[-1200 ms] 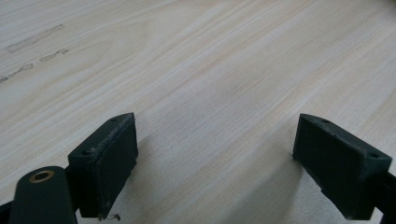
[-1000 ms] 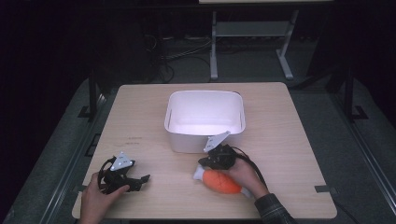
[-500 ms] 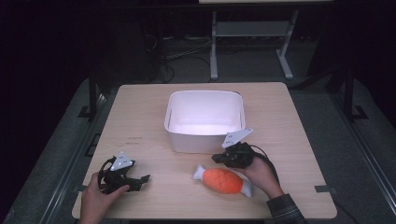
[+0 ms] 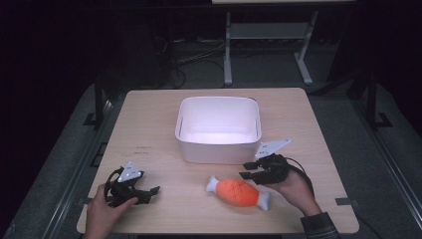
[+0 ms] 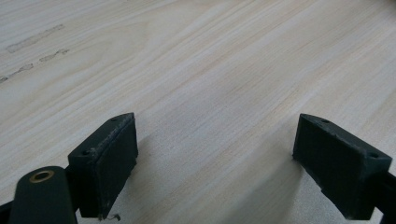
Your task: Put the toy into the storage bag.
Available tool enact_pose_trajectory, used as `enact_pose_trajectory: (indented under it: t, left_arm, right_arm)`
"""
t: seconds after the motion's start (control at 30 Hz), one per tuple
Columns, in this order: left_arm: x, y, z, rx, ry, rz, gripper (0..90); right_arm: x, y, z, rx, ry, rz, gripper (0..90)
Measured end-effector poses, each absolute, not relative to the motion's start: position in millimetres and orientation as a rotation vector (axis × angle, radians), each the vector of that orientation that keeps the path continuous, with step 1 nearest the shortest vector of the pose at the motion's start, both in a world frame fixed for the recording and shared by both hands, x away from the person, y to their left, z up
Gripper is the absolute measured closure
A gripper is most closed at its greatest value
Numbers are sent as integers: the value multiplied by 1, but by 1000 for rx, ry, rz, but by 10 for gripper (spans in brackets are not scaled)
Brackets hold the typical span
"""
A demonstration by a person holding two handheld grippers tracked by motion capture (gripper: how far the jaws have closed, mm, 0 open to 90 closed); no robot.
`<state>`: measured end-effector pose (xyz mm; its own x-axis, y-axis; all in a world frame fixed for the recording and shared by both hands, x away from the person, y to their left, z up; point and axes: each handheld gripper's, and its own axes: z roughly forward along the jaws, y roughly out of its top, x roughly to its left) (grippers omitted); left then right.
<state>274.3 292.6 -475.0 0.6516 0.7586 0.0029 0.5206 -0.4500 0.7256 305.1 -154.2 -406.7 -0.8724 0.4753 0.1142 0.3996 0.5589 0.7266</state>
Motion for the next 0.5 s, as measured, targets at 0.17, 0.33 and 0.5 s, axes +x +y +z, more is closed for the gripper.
enact_pose_trajectory:
  t: [0.17, 0.33, 0.5]
  left_arm:
    - [274, 293, -475, 2154, 988, 428, 132]
    - [274, 293, -475, 2157, 986, 428, 132]
    - [274, 293, -475, 2157, 988, 427, 132]
  right_arm:
    - [298, -160, -407, 777, 2717, 1184, 394]
    - [292, -160, -407, 764, 2734, 1162, 267]
    - [285, -155, -408, 746, 2759, 1114, 84]
